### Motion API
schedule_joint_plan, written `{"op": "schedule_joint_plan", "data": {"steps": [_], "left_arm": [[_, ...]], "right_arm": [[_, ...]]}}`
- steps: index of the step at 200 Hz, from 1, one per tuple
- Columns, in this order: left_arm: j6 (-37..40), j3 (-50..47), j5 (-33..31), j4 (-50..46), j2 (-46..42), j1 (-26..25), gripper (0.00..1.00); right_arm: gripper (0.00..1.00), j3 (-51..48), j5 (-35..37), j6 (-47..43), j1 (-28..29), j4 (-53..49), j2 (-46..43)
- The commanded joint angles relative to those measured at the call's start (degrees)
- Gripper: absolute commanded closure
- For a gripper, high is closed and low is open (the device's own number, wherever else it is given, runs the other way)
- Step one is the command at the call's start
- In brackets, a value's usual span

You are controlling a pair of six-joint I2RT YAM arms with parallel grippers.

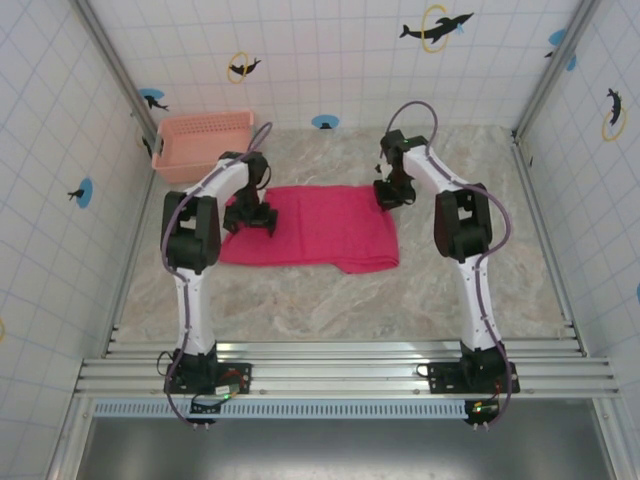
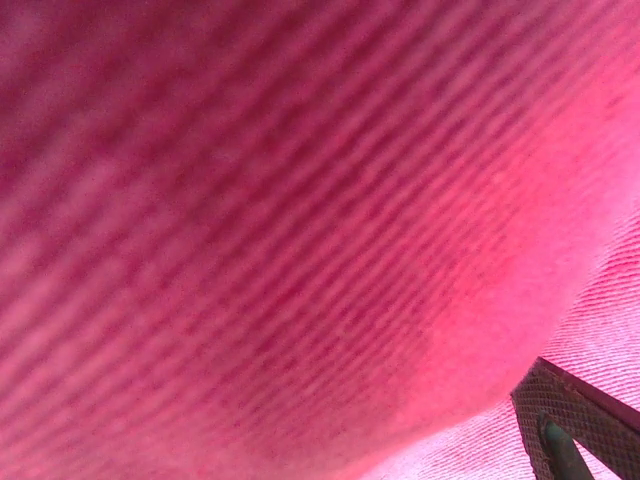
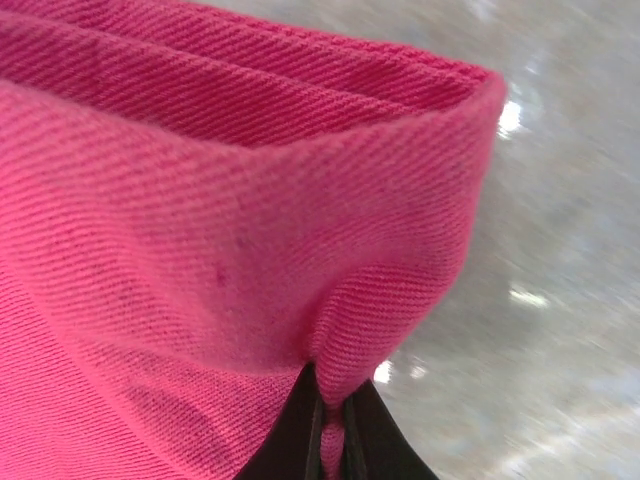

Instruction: Roll up the long pants

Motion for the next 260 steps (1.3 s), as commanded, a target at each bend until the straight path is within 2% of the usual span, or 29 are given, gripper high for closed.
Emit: {"op": "schedule_joint_plan", "data": {"steps": [1, 27, 42, 71, 94, 115, 154, 183, 199, 218, 246, 260], "left_arm": [[-2.78, 5.75, 3.74, -0.26, 8.3, -4.59, 0.03], [-4.03, 15.81, 3.85, -1.15, 13.81, -7.95, 0.03], [-5.36, 24.99, 4.16, -2.97, 18.8, -9.2, 0.02], [-11.31, 41.35, 8.36, -4.26, 29.04, -9.7, 0.02], [-18.65, 40.26, 13.14, 5.92, 30.5, -9.7, 0.03], [-23.09, 39.9, 17.2, 15.5, 32.02, -9.7, 0.02], [-30.95, 46.43, 25.25, 27.82, 37.74, -9.68, 0.03], [-33.49, 46.44, 29.45, 35.16, 38.12, -8.82, 0.03], [-32.99, 46.37, 30.93, 35.44, 37.3, -7.5, 0.02], [-32.67, 46.31, 34.55, 37.37, 35.44, -5.38, 0.02], [-29.89, 46.18, 37.79, 37.84, 30.23, -2.78, 0.02], [-25.85, 44.12, 37.81, 37.32, 25.76, -2.11, 0.02]], "right_arm": [[0.98, -7.75, 2.41, -2.62, -0.65, -4.26, -3.43], [0.98, -23.1, 1.45, -2.61, -2.52, -1.29, -13.6], [0.97, -31.08, 1.41, -2.38, -3.07, -0.58, -19.25], [0.94, -43.44, -3.2, 1.18, -2.55, 0.05, -29.29], [0.88, -51.03, -7.16, 9.45, 0.42, 2.71, -36.74], [0.83, -54.77, -7.97, 18.11, 6.04, 5.98, -41.21], [0.74, -55.89, -10.48, 29.67, 17.37, 10.71, -41.52], [0.49, -55.31, -11.1, 31.07, 22.42, 8.38, -40.68], [0.39, -54.3, -8.99, 29.27, 22.86, 4.08, -43.2], [0.34, -50.6, -4.13, 24.81, 22.13, -2.49, -46.76], [0.33, -42.93, 2.04, 14.43, 22.84, -12.03, -49.2], [0.33, -40.29, 6.82, 8.37, 24.73, -14.25, -50.65]]}}
